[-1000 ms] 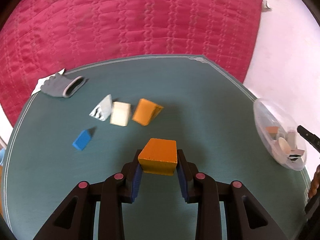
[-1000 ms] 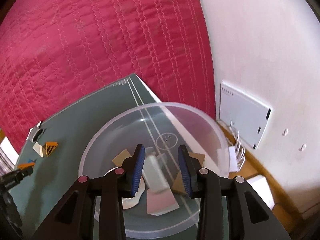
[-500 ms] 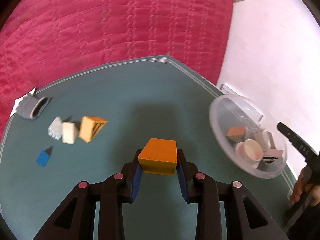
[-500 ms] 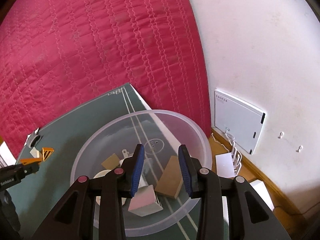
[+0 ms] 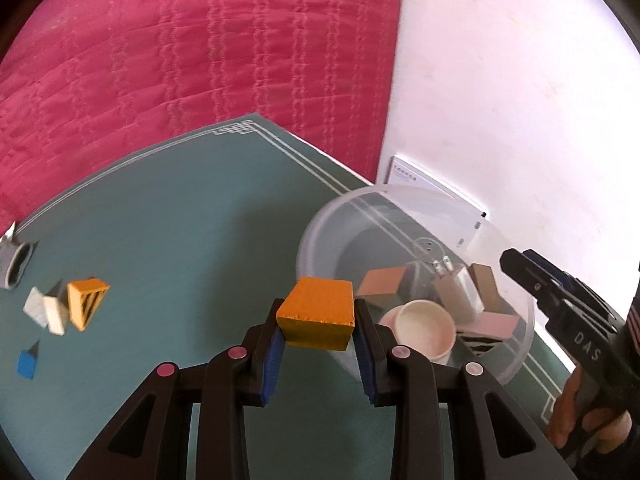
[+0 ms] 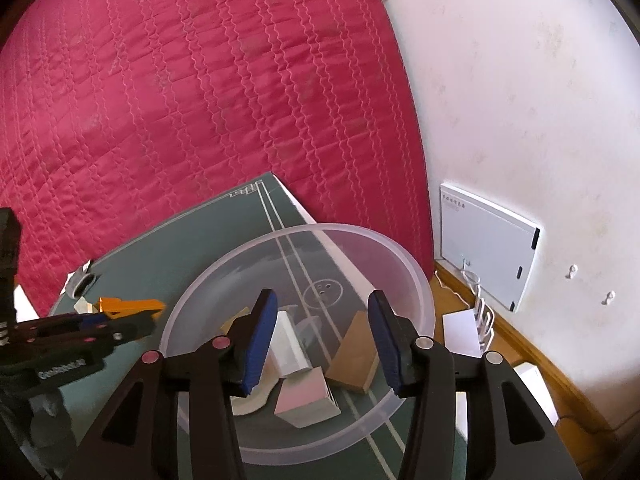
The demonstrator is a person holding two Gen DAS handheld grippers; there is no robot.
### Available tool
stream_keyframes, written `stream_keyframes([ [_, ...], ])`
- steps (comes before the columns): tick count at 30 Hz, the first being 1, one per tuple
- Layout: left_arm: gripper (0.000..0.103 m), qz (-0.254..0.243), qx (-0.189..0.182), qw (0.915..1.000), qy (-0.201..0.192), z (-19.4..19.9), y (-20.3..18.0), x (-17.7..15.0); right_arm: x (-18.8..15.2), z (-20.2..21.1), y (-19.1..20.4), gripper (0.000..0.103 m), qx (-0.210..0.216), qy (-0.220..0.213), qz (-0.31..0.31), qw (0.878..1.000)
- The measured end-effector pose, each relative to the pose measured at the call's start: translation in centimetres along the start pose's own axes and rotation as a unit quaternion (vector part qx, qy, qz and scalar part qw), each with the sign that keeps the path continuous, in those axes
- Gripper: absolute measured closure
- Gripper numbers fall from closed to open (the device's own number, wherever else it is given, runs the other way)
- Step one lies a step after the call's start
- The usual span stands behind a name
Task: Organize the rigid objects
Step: 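Carry the orange cube into the clear bowl and open the left gripper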
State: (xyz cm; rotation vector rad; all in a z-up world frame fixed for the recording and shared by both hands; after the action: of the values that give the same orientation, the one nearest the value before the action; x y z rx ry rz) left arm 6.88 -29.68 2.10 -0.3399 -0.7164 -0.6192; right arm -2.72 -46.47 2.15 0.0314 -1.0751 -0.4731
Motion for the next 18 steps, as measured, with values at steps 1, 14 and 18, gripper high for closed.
stream_keyframes([
  [1, 0.069, -0.002, -0.003, 1.0000, 0.001, -0.3, -0.3, 0.1, 0.0, 0.0, 0.0, 0.054, 0.001, 0.001, -0.001, 1.000],
  [14, 0.030, 0.008, 0.007, 0.9999, 0.005, -1.9, 0.3, -0.2, -0.3, -0.2, 0.0, 0.054, 0.005, 0.009, -0.003, 1.000],
  [18, 0.021, 0.011, 0.020, 0.9997, 0.002, -1.6, 1.0, -0.4, -0.4, -0.2, 0.1, 0.052, 0.004, 0.009, -0.001, 1.000],
])
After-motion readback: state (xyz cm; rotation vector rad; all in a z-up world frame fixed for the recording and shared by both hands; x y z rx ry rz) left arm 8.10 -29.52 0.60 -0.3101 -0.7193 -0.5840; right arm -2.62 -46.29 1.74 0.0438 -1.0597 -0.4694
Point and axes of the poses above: each gripper's, at about its wrist camera, not at the fingertips, and z roughly against the way its jaws point, y to its left, x to its top, the point moved 6 cm from there along -z, roughly the way its jaws point, and after that the axes turned 2 degrees about -x, right-handed, at the moved point
